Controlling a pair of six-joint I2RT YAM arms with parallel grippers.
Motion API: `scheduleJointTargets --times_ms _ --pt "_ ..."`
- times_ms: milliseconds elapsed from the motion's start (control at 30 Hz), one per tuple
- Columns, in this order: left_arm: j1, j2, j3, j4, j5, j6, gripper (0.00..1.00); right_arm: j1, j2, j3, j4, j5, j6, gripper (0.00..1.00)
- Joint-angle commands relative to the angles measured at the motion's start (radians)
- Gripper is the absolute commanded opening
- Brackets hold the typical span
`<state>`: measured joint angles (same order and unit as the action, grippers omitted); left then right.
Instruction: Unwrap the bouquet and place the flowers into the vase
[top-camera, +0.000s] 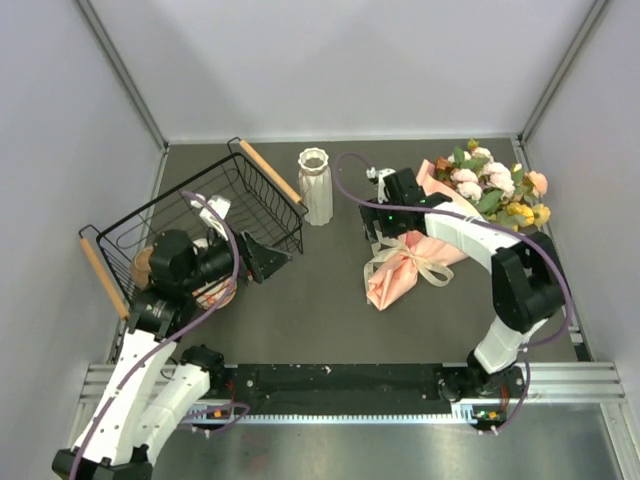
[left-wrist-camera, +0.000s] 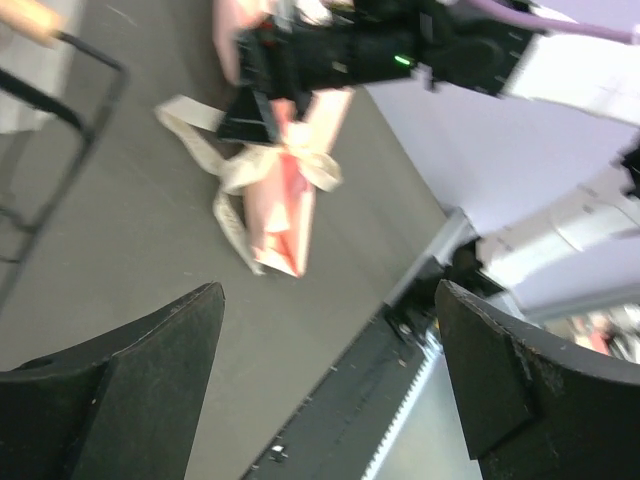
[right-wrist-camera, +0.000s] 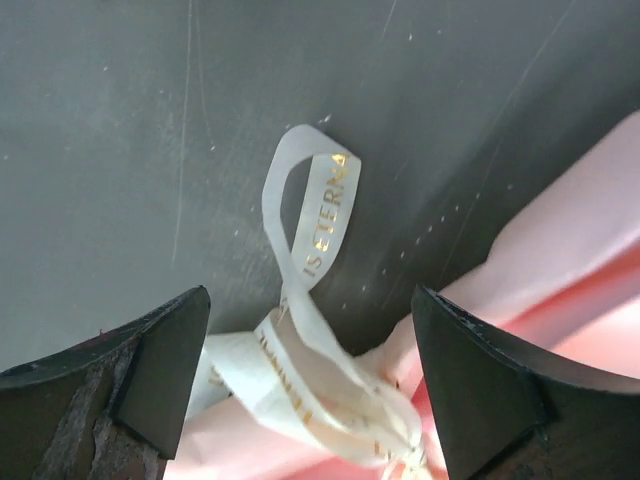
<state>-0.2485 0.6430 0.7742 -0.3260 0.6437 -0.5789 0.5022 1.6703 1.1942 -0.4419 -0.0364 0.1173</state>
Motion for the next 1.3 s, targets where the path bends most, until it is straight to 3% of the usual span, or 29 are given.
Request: scheduleJointTargets --times_ms 0,33,133,167,233,267,300,467,633,767,900,1267 --pt "-0.139 0.029 -0.027 0.153 0.039 -0.084 0.93 0.009 0.069 0.067 0.112 0.021 -0.077 0.82" --pt "-0.182 0.044 -0.023 0.153 0.015 -0.072 0.93 0.007 0.091 0.071 0.114 0.033 -0.077 0.80" --pt "-0.333 0.112 -0.010 0.153 -0.090 -0.049 0.91 0.010 0.102 0.097 0.103 0.079 -0.061 0.54" --pt "-0.389 0.127 -0.007 0.153 -0.114 -0.042 0.88 0.010 0.092 0.099 0.103 0.084 -0.053 0.41" --pt "-0.437 0.174 0.000 0.154 -0.191 -0.018 0.87 0.009 0.042 0.085 0.103 0.072 -0.041 0.28" --pt "-0.477 0.190 0.003 0.160 -0.219 -0.009 0.86 0.009 0.023 0.078 0.103 0.070 -0.033 0.09" --pt "-0.495 0.223 0.011 0.166 -0.239 0.002 0.86 0.009 -0.007 0.058 0.103 0.072 -0.010 0.00" --pt "-0.596 0.383 0.045 0.228 -0.328 0.083 0.84 0.010 -0.257 -0.073 0.130 0.066 0.071 0.00" --pt "-0.610 0.536 0.092 0.318 -0.322 0.123 0.80 0.010 -0.461 -0.203 0.157 0.095 0.172 0.00" --pt "-0.610 0.687 0.128 0.370 -0.340 0.123 0.72 0.010 -0.579 -0.225 0.146 0.093 0.199 0.00" --pt "-0.610 0.747 0.168 0.386 -0.354 0.103 0.70 0.010 -0.655 -0.202 0.108 0.073 0.205 0.00" --pt "-0.612 0.825 0.262 0.447 -0.285 0.060 0.93 0.009 -0.635 -0.216 0.112 0.047 0.234 0.00"
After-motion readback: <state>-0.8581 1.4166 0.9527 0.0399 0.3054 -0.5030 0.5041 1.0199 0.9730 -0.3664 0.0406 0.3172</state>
